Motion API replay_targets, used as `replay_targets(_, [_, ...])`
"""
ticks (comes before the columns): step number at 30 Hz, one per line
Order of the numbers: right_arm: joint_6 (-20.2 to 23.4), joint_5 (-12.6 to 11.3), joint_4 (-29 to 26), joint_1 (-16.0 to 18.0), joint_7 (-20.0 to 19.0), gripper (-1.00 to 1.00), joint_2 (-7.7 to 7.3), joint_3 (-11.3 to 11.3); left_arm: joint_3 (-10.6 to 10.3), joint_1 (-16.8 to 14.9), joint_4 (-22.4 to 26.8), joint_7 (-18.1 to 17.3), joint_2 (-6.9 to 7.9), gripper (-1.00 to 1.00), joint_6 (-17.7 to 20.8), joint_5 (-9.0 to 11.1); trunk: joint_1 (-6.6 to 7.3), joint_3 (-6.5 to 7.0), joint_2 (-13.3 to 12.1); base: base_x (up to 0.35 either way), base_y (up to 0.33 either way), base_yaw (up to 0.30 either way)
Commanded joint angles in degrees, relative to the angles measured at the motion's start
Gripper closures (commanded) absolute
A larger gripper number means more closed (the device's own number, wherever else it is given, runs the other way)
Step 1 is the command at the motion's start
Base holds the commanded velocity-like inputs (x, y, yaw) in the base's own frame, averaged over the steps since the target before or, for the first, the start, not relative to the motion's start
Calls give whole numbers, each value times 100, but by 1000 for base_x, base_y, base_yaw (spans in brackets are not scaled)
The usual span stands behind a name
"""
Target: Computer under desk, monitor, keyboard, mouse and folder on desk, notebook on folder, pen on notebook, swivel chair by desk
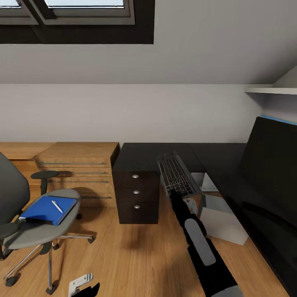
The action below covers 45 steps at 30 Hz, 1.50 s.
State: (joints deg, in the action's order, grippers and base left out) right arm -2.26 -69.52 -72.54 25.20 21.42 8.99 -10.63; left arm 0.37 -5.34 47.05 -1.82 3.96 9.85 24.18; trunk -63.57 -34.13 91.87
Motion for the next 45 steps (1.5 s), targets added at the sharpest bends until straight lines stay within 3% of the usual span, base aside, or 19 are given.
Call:
replay_targets(1, [-31, -209, 34, 33, 26, 100, -4, 41, 3, -2, 6, -14, 1, -100, 34, 57, 1, -6, 4, 0, 0, 0])
replay_targets(2, [-62, -885, 163, 121, -89, 100, -29, 219, 6, -2, 2, -12, 0, -100, 18, 63, 1, -6, 4, 0, 0, 0])
replay_targets(6, [-57, -1123, 200, 107, -323, 100, -39, 240, 7, -2, -15, -12, 0, -100, -184, 72, 1, -6, 4, 94, 0, 0])
replay_targets(10, [-49, -1144, 203, 97, -352, 100, -49, 244, 0, -2, -171, -11, -19, -100, -219, 63, 1, -6, 4, 287, 0, 0])
replay_targets(18, [-33, -1169, 215, 58, -376, 100, -240, 240, 1, -2, -312, -11, -18, -100, -236, 48, 1, -6, 4, 325, 0, 0])
replay_targets(45, [-202, -1116, 508, 55, -376, 100, -240, 253, -24, -2, -319, -20, -20, -100, -236, 43, 1, -6, 4, 300, 0, 0])
